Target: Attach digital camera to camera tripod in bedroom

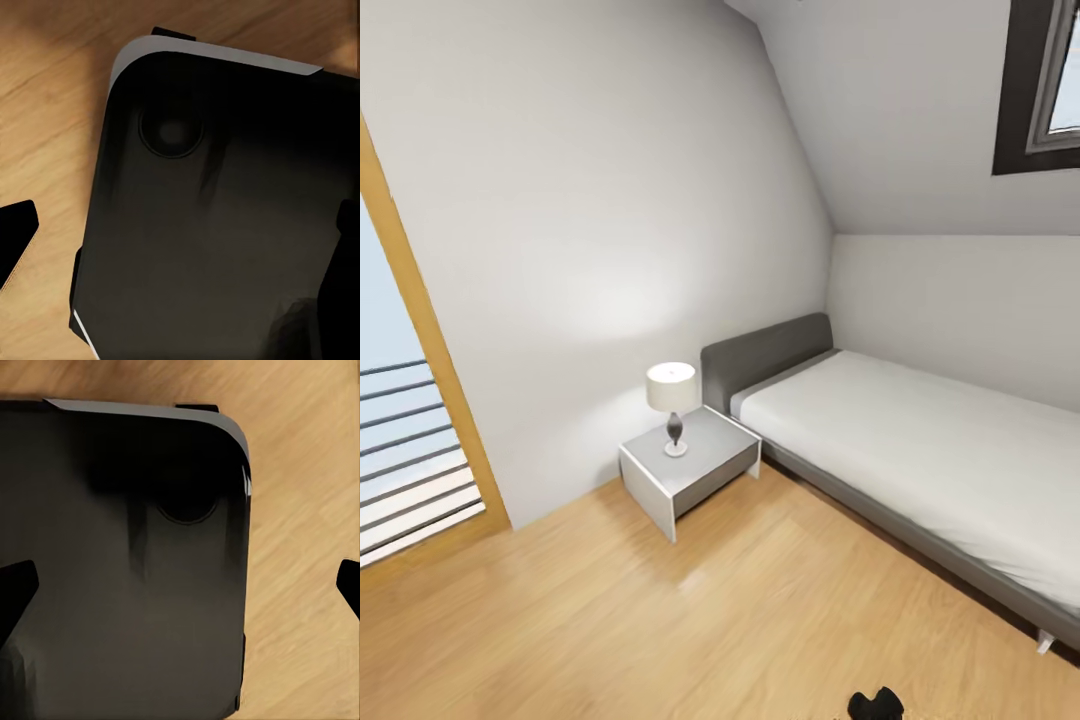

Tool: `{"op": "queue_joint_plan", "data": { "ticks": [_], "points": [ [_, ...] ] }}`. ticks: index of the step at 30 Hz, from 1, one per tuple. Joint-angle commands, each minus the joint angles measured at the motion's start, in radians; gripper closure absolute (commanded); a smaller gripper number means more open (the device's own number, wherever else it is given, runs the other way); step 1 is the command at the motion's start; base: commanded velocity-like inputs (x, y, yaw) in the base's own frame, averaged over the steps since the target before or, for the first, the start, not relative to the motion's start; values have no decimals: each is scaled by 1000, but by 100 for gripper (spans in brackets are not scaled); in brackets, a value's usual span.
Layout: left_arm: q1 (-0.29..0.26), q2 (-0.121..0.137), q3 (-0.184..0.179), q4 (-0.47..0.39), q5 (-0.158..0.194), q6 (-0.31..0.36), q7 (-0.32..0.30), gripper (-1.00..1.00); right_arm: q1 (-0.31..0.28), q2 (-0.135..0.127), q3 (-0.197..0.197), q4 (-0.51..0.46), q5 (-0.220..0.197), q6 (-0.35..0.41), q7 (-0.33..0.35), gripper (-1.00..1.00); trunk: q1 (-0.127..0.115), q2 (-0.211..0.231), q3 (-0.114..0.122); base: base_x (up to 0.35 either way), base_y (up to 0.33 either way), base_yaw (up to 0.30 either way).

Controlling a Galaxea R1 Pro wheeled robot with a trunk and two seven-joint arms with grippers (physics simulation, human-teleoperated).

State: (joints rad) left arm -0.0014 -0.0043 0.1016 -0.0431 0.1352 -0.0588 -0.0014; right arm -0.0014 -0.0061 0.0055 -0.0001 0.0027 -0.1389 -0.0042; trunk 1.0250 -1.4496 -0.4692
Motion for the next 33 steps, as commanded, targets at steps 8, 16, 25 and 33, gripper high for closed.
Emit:
{"op": "queue_joint_plan", "data": {
  "ticks": [8, 16, 25, 33],
  "points": [
    [0, 0, 7, -1, 1, -3, 0, -100, 0, 0, 1, 0, 2, -3, 0, -100, 0, 0, -1, 0, 0, -289],
    [0, 0, 6, -1, 1, -2, 0, -100, 0, 0, 3, 0, 3, -2, 0, -100, 0, 0, -1, 0, 0, -290],
    [0, -1, 5, -1, 1, -3, 0, -100, 0, -1, 4, 0, 4, 0, 0, -100, 0, 0, -1, 0, 0, -290],
    [0, -1, 6, -3, 1, -4, 0, -100, 0, -3, 4, 0, 5, 1, 1, -100, 0, 0, -1, 0, 0, -290]
  ]
}}
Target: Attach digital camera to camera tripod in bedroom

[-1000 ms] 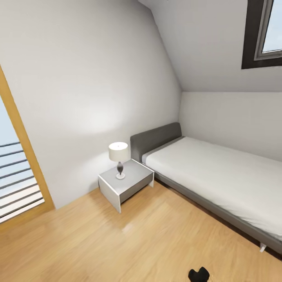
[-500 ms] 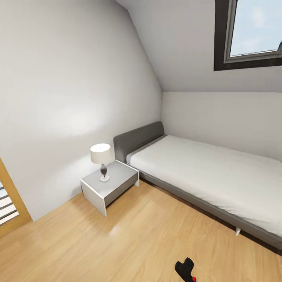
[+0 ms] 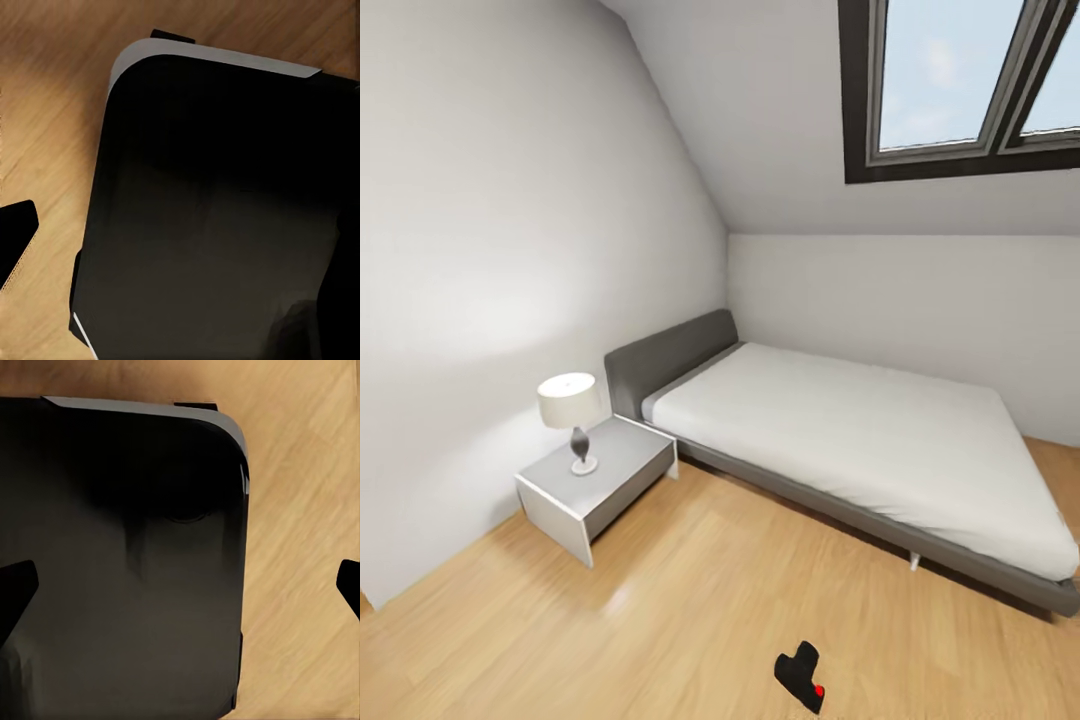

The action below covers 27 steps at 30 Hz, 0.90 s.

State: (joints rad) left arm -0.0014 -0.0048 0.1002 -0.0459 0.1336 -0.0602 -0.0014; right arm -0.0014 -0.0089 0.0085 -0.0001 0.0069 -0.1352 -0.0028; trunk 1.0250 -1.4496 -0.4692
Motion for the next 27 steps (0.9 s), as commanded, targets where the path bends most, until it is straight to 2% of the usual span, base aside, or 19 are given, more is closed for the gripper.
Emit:
{"op": "queue_joint_plan", "data": {
  "ticks": [1, 27],
  "points": [
    [0, 0, 8, 0, 3, -3, 0, -100, 0, 0, 1, 0, 1, -3, 0, -100, 0, 0, -1, 0, 0, -290],
    [0, 0, 9, 0, 6, -3, 1, -100, 0, 0, 1, 0, 2, -2, 0, -100, 0, 0, -1, 0, 0, -290]
  ]
}}
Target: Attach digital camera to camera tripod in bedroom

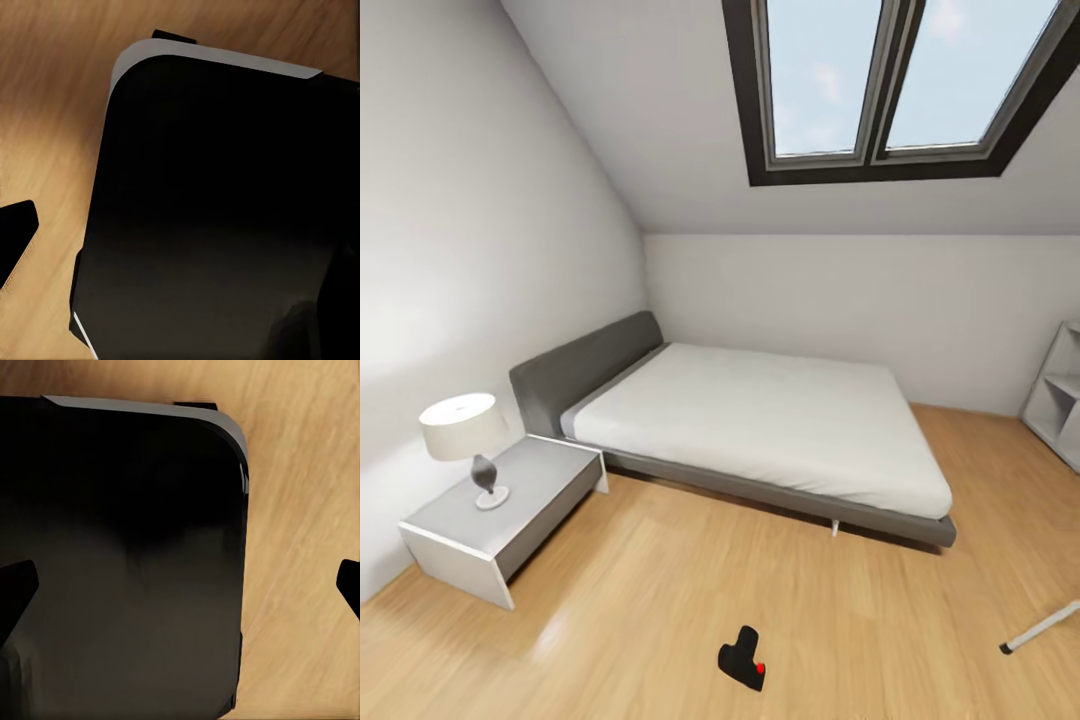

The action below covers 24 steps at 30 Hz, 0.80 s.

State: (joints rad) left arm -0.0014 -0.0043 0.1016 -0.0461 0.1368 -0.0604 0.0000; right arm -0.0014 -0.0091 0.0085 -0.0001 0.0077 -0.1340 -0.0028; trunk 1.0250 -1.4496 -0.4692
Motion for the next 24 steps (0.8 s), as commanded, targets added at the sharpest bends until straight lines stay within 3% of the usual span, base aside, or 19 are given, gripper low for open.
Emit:
{"op": "queue_joint_plan", "data": {
  "ticks": [1, 24],
  "points": [
    [0, 0, 7, 0, 3, -3, 0, -100, 0, 0, 1, 0, 1, -3, 0, -100, 0, 0, -1, 0, 0, -290],
    [0, 0, 9, 0, 3, -3, 0, -100, 0, 1, 1, 0, 1, -2, 0, -100, 0, 0, -1, 0, 0, -290]
  ]
}}
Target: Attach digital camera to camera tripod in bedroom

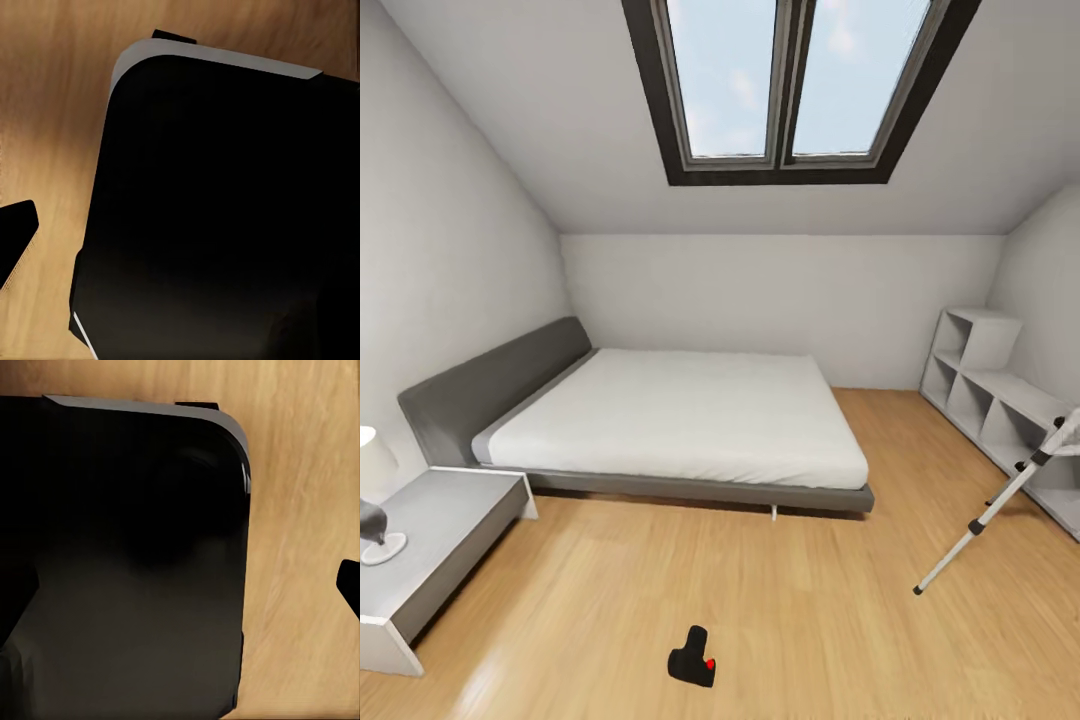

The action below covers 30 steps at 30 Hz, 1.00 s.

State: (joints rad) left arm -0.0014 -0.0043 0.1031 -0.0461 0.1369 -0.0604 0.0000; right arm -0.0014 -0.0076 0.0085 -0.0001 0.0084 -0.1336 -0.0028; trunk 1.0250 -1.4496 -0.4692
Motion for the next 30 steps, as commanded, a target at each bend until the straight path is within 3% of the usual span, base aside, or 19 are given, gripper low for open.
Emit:
{"op": "queue_joint_plan", "data": {
  "ticks": [1, 23, 30],
  "points": [
    [0, 0, 7, 0, 3, -3, 0, -100, 0, 0, 1, 0, 1, -3, 0, -100, 0, 0, -1, 0, 0, -290],
    [0, 0, 7, 0, 3, -3, 0, -100, 0, 1, 1, 0, 1, -3, 0, -100, 0, 0, -1, 0, 0, -289],
    [0, 0, 7, 0, 3, -3, 0, -100, 0, -2, 2, 0, 27, -2, 1, -100, 0, 0, -1, 0, 0, -104]
  ]
}}
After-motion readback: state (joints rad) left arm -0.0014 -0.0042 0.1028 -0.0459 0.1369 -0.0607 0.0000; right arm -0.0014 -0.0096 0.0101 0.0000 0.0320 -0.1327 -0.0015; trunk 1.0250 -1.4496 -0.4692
